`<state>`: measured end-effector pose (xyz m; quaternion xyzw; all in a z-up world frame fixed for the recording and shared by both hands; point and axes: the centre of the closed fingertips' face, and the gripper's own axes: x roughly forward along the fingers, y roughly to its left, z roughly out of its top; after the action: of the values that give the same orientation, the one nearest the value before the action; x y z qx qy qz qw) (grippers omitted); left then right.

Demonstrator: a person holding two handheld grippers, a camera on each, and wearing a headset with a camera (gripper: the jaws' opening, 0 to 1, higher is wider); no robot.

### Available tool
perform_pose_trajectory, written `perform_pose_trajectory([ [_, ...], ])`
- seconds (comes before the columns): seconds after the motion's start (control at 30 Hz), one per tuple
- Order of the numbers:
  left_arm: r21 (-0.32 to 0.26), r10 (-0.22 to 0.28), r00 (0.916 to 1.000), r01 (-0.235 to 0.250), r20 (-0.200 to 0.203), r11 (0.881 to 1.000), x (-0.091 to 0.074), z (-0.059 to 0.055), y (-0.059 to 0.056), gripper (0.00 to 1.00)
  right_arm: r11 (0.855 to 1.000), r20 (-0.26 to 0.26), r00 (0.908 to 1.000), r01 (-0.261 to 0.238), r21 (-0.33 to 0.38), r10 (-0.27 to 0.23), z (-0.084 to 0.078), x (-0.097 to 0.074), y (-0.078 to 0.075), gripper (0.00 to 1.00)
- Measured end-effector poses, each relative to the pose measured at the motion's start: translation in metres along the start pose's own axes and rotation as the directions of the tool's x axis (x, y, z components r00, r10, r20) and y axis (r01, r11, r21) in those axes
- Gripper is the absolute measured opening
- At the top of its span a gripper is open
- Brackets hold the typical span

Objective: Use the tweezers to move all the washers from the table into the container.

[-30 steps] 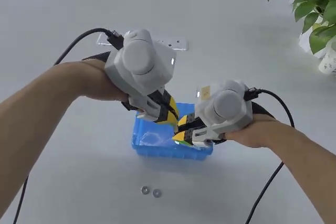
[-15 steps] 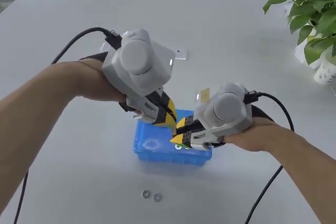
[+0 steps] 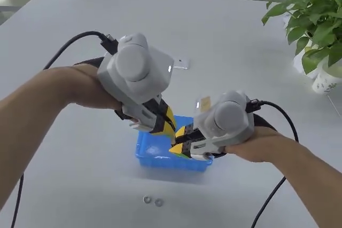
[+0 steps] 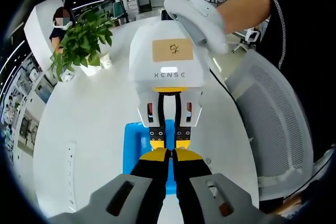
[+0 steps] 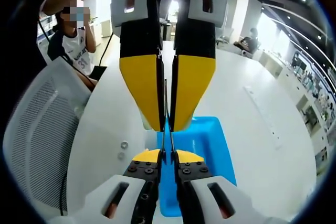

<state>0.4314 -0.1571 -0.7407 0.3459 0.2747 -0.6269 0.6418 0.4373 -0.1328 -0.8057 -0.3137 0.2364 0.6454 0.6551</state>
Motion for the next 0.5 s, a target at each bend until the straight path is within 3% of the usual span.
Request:
perform_pose_trajectory([
  [0.5,0.000,-0.012,0.9997,0.012,-0.019,1.000,-0.001,0.001,-0.028,0.07,1.000,0.018,0.9998,0.000,0.010,0.000,0.003,0.002,0.027,0.11],
])
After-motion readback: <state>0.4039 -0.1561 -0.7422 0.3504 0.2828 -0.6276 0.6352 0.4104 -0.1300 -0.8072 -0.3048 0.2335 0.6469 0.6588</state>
